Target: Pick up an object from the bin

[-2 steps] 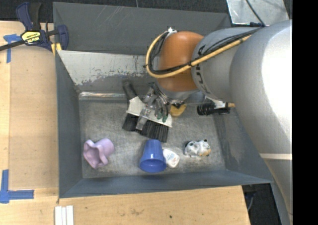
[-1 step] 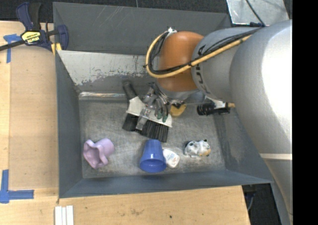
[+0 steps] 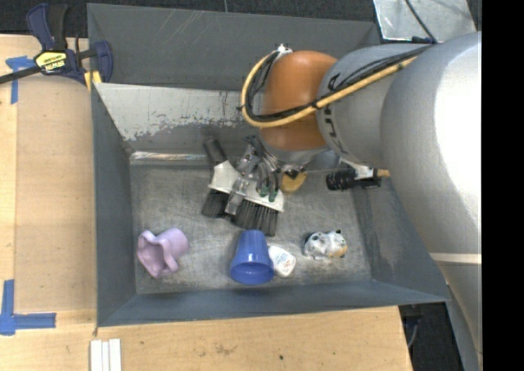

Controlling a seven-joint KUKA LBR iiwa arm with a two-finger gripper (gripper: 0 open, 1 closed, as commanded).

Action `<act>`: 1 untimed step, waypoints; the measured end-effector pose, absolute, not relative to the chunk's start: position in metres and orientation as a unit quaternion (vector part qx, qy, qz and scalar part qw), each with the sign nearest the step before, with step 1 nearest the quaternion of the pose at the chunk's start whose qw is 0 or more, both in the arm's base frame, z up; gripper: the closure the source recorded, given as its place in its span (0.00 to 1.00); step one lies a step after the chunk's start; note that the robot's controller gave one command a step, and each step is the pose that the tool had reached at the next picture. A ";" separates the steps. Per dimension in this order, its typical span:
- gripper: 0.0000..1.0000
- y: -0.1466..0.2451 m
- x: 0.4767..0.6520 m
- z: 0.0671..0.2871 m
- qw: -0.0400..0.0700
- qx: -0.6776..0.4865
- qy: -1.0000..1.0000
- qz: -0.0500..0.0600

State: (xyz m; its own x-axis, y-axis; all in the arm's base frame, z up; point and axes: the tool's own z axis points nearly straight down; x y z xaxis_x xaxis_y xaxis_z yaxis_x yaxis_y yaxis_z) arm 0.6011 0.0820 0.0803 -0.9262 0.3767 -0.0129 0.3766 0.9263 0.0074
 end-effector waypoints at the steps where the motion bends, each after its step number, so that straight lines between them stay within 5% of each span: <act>1: 1.00 0.081 0.598 0.098 0.000 0.192 0.981 0.000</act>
Offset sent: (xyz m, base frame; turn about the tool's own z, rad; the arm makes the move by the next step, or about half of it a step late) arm -0.0001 0.0002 0.0619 -0.0001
